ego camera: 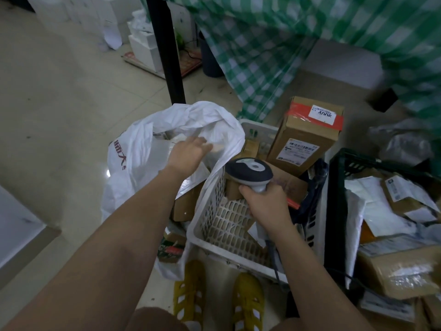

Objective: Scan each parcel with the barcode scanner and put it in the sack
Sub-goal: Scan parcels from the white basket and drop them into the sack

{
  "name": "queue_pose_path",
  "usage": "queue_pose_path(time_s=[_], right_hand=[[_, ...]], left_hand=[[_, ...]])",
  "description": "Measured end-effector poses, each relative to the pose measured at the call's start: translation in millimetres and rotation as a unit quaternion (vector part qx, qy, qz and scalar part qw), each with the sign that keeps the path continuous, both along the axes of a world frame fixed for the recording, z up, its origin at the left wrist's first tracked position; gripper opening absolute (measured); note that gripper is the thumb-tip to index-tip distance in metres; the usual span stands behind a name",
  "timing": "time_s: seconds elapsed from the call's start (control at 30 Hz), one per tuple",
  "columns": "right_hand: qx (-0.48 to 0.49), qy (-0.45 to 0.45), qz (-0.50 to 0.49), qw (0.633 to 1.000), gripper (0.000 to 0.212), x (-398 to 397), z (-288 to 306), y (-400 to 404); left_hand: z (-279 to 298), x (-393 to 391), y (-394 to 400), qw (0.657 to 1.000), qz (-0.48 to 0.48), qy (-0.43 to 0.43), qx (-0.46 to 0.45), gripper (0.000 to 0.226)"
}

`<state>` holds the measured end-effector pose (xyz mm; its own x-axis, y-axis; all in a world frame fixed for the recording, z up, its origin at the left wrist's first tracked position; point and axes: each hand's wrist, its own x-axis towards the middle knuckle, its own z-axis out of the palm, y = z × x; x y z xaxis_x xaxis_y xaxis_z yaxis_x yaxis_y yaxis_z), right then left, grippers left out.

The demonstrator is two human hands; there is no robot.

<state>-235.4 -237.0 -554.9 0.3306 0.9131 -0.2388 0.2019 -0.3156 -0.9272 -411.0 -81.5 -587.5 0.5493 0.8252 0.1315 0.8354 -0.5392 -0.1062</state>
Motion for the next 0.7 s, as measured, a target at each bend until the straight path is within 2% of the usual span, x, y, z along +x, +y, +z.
queue_pose_path(time_s=[0.07,0.13,0.23,0.3,0.4,0.47,0.57,0.63,0.7], right_hand=[[-0.003,-0.007,-0.001,1.000,0.042,0.8,-2.7,3.4],[-0.003,-0.015,0.007,1.000,0.046,0.4,-3.2,4.5],[0.002,-0.013,0.012,1.000,0.042,0.4,-5.3,6.8],[-0.004,0.005,0.010,1.000,0.035,0.5,-5.5,8.7],[-0.020,0.013,0.004,1.000,0.027,4.2,-4.1,10.6],[-0.031,0.009,-0.015,0.999,0.030,11.1,-3.7,11.0],[-0.040,0.031,-0.063,0.997,0.032,26.3,-0.6,8.0],[-0.048,0.035,-0.097,0.994,0.023,39.2,2.8,2.8],[-0.052,0.031,-0.126,0.990,0.019,53.0,4.1,-3.9]], left_hand=[[-18.1,-2.1,4.8,0.993,0.004,0.120,-0.010,0.030],[-31.0,-5.7,7.0,0.981,0.049,0.187,-0.033,0.033],[-41.0,-3.8,10.9,0.977,0.096,0.183,-0.049,0.039],[-45.0,-2.0,14.2,0.973,0.119,0.165,-0.109,0.050],[-48.9,-2.2,16.1,0.961,0.139,0.109,-0.212,0.067],[-45.9,0.0,11.4,0.959,0.152,0.052,-0.232,0.071],[-39.3,10.5,-2.7,0.962,0.142,-0.113,-0.205,0.057],[-36.5,23.9,-15.1,0.951,0.097,-0.252,-0.148,0.046],[-33.5,42.2,-25.5,0.943,0.050,-0.315,-0.098,0.040]])
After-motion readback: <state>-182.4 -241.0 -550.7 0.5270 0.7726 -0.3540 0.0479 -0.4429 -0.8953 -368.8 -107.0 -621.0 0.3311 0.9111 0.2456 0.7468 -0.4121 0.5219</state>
